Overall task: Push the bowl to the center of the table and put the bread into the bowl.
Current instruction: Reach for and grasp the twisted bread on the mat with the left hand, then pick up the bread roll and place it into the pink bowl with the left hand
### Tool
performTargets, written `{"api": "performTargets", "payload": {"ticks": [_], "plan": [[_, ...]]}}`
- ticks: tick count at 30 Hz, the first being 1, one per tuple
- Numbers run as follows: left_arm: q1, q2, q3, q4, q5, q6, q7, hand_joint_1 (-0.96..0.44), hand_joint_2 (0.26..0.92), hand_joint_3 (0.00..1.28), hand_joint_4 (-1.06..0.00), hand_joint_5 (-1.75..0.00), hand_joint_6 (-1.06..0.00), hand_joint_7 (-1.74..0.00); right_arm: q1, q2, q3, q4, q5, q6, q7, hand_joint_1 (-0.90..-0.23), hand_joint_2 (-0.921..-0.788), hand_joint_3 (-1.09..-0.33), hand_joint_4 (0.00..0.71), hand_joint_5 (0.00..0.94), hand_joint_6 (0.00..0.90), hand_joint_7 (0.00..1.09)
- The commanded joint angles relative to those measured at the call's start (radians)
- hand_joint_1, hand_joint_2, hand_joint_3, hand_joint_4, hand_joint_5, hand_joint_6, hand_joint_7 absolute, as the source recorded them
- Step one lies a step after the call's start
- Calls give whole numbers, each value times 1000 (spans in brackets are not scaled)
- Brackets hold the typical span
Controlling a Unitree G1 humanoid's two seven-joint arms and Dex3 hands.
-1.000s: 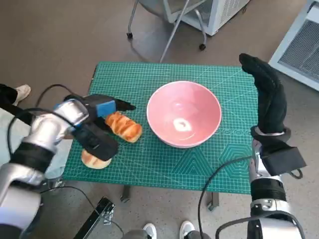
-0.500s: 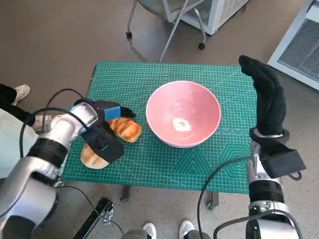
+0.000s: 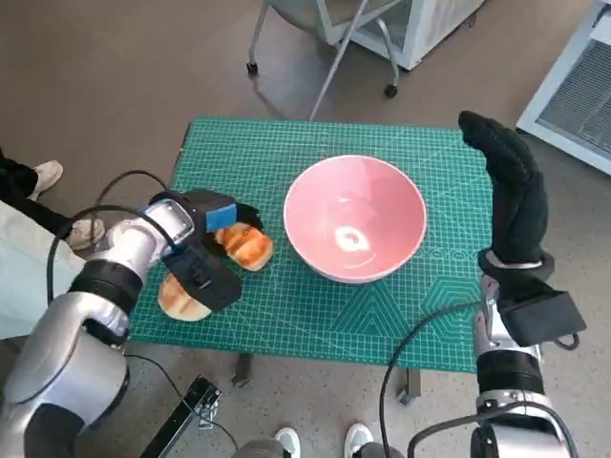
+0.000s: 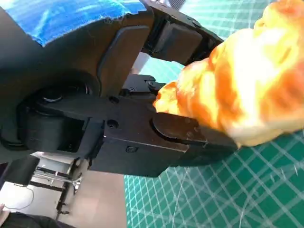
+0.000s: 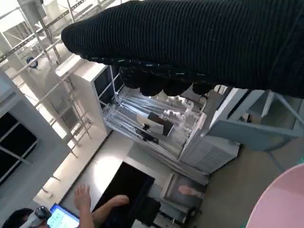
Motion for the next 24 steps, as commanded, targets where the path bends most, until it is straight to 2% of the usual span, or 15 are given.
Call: {"api": "performTargets", "payload": {"ticks": [1,8,10,18,20,24], "plan": [[10,-10,-24,14,-7,-16,19,-2,921,204,-508,-1286,-506,-1334,27,3,-7,-3,3,21,-7,-585,-921,-819,356,12,69,746],[-36,27,19,-2,-71,-43,-1,1,921,168,-550,-1248,-539,-1331,33,-3,-8,-10,-8,23,-17,-571,-921,-822,356,11,68,747],[-56,49,52,-19,-110,-59,-18,0,920,148,-581,-1172,-561,-1345,33,-3,-8,-10,-4,22,-14,-571,-921,-823,356,10,68,748],[-116,107,197,-81,-270,-92,-111,-1,920,83,-663,-1162,-616,-1206,30,3,-7,-5,8,20,-4,-577,-921,-823,355,9,68,748],[-128,121,230,-104,-303,-96,-118,0,920,71,-669,-1187,-638,-1154,27,2,-6,-4,7,20,-4,-577,-921,-823,356,9,68,748],[-142,142,289,-171,-353,-98,-132,1,920,72,-626,-1132,-685,-1200,24,3,-6,-1,8,20,-3,-578,-921,-824,356,9,67,749]]}}
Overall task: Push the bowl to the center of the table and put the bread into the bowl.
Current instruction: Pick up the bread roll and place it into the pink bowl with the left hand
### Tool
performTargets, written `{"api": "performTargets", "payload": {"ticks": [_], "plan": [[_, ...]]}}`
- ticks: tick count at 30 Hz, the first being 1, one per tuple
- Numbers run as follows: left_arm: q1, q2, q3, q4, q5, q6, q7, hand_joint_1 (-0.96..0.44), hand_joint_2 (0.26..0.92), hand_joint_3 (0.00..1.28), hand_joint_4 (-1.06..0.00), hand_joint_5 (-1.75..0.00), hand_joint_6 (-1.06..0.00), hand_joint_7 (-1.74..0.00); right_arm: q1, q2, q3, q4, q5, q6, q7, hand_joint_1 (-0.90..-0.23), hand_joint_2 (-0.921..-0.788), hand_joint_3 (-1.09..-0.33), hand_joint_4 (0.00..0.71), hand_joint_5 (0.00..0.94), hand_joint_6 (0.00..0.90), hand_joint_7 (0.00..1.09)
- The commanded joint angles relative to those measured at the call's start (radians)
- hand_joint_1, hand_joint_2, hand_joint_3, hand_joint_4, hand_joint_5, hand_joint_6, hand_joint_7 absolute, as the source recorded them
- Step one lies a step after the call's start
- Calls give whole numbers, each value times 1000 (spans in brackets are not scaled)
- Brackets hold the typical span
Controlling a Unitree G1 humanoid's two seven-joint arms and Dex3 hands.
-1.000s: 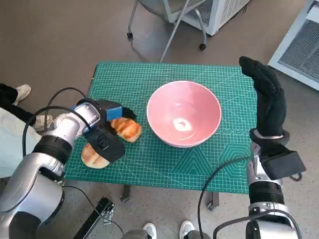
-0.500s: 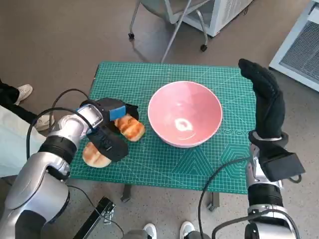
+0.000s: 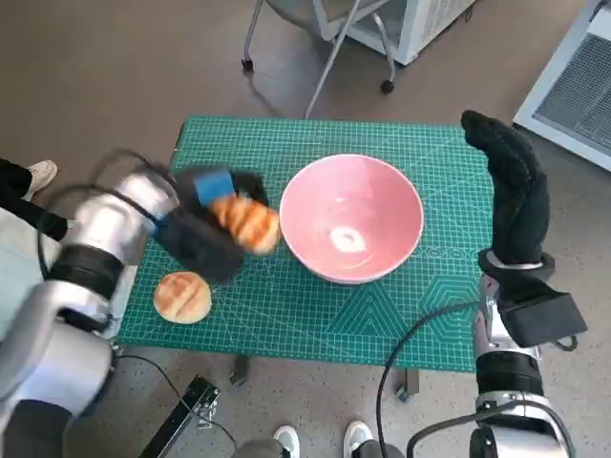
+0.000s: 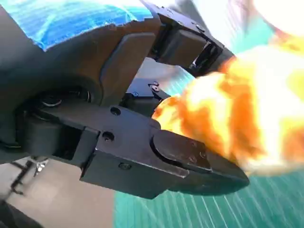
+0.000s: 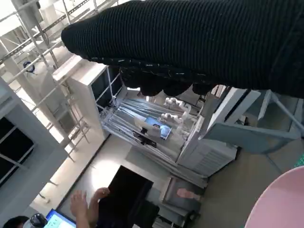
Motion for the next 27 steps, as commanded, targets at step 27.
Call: {"api": "performTargets", "payload": {"ticks": [27], "plan": [[-97,-135,97,-211,-58,-20,81,2,918,29,-674,-1062,-740,-1159,21,-2,-3,5,13,13,15,-577,-921,-826,358,7,62,750]]}}
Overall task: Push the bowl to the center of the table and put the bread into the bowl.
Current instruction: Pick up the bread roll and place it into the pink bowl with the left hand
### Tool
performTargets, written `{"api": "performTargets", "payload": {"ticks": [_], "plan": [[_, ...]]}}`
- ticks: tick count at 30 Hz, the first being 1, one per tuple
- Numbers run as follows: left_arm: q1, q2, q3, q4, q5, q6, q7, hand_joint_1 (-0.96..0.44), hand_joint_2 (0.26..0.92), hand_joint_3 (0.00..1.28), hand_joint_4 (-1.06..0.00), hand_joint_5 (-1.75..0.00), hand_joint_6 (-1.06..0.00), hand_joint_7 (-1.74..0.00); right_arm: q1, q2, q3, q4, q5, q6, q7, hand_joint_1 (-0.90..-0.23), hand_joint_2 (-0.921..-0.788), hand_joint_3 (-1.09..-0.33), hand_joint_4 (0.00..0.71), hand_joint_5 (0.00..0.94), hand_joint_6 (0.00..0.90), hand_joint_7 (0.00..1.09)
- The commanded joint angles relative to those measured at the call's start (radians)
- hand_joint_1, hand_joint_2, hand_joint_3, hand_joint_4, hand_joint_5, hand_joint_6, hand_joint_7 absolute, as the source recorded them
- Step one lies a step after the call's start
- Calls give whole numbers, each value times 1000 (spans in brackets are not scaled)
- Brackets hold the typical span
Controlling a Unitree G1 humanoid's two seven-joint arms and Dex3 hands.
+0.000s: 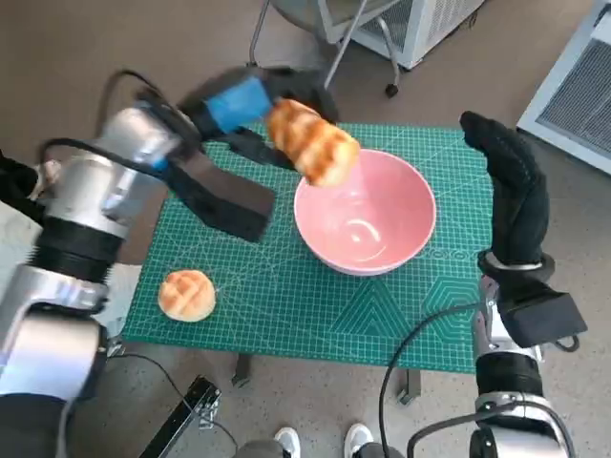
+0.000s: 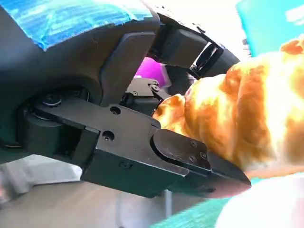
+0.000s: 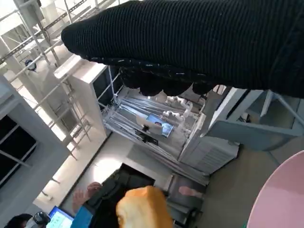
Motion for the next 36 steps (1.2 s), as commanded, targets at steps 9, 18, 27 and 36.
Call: {"api": "performTargets", "payload": {"ticks": [9,18,27,36], "plan": [[-102,-125,-91,170,64,-30,90,2,920,49,-627,-1066,-746,-1192,35,-13,-9,-7,-1,-2,-1,-573,-921,-832,357,6,62,750],[-142,-205,-164,313,111,-5,141,1,921,73,-573,-1152,-736,-1175,49,-9,-10,-12,-19,-13,-16,-571,-921,-847,359,6,58,747],[-120,-237,-180,377,98,52,61,82,918,333,-241,-892,-358,-962,70,-12,-13,-39,-21,-9,-25,-570,-921,-849,359,5,54,740],[-117,-198,-203,309,105,55,-32,15,873,60,-154,-30,-330,-104,76,-9,-14,-58,-22,1,-31,-571,-921,-851,358,4,57,739]]}}
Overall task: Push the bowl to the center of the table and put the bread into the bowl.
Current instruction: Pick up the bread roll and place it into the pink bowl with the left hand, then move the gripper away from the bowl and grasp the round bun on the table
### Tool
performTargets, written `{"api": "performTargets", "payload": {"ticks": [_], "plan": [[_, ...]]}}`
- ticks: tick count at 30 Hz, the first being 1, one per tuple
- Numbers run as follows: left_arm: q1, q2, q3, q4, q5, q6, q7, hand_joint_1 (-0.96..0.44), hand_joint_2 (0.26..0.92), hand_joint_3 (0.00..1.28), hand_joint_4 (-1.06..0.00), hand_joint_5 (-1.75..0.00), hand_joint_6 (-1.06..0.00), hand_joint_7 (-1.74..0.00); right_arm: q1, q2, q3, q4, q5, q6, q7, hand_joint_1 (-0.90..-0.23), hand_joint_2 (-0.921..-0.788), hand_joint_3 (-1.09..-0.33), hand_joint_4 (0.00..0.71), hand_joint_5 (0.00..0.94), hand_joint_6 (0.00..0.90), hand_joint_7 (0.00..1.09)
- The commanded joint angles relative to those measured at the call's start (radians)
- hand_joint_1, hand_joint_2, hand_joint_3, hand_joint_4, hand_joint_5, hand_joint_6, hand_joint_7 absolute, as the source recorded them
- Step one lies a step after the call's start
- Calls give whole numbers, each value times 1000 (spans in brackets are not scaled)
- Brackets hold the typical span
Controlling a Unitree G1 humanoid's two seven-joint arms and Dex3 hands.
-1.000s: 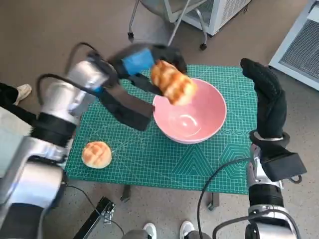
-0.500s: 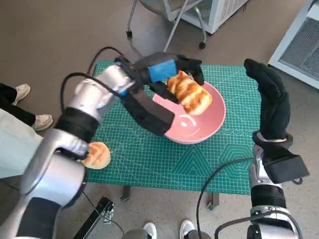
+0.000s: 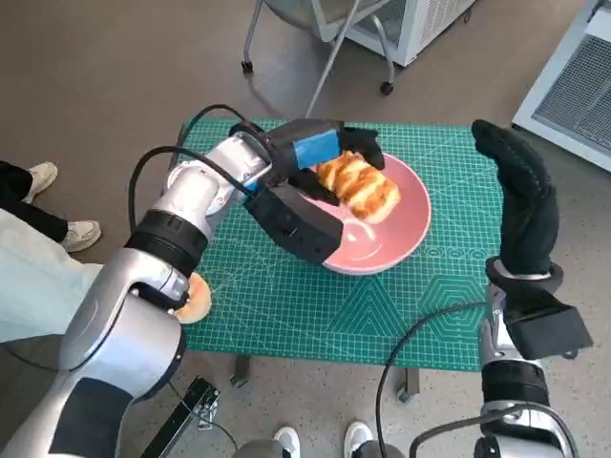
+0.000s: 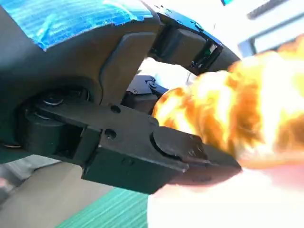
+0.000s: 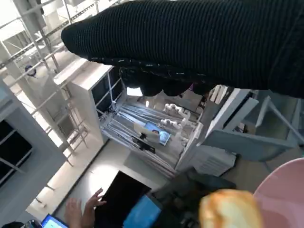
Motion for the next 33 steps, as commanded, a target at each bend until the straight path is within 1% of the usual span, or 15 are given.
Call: {"api": "performTargets", "payload": {"ticks": [1,5,6,10,13,15,18,21,22,24,28,33], "plan": [[1,31,-3,-52,-10,-1,-40,5,871,54,-155,-26,-331,-98,27,4,-1,-3,-7,15,-9,-571,-921,-851,358,4,57,739],[13,56,7,-89,-20,-16,-52,-42,862,28,-168,-15,-346,-78,24,10,1,1,-7,16,-10,-571,-921,-850,358,4,57,738],[19,74,10,-109,-22,-32,-47,-61,858,16,-189,-18,-364,-73,22,14,3,2,-6,17,-10,-571,-921,-849,357,4,57,738],[50,143,28,-200,-30,-69,-47,-64,856,8,-283,-37,-448,-87,22,24,8,-3,-3,21,-8,-563,-921,-849,356,3,56,737],[94,218,66,-303,-62,-106,-76,-55,856,4,-340,-48,-504,-98,23,29,10,-7,2,27,-3,-558,-921,-849,355,2,55,737],[127,268,94,-376,-85,-129,-96,-48,854,2,-393,-45,-560,-95,25,32,11,-12,6,31,1,-558,-921,-848,355,2,55,737],[220,387,169,-542,-145,-174,-140,-48,845,0,-474,-62,-643,-112,30,36,15,-29,18,43,12,-560,-921,-846,355,2,56,737],[297,468,227,-651,-192,-193,-179,-48,839,0,-516,-71,-680,-120,36,39,18,-45,26,51,18,-560,-921,-846,354,1,58,739],[314,480,240,-675,-200,-192,-190,-47,839,0,-521,-71,-683,-120,39,39,19,-50,29,53,19,-560,-921,-846,354,1,58,739],[372,533,282,-733,-233,-203,-213,-34,834,1,-533,-72,-688,-120,42,38,22,-57,35,59,23,-560,-921,-846,355,2,58,740],[519,668,391,-846,-334,-228,-273,-9,827,1,-538,-70,-675,-111,40,41,27,-62,43,70,32,-557,-921,-846,357,3,57,741],[643,749,481,-950,-414,-207,-354,7,797,0,-546,-70,-661,-102,38,45,29,-68,48,82,41,-554,-921,-847,362,5,56,741]]}}
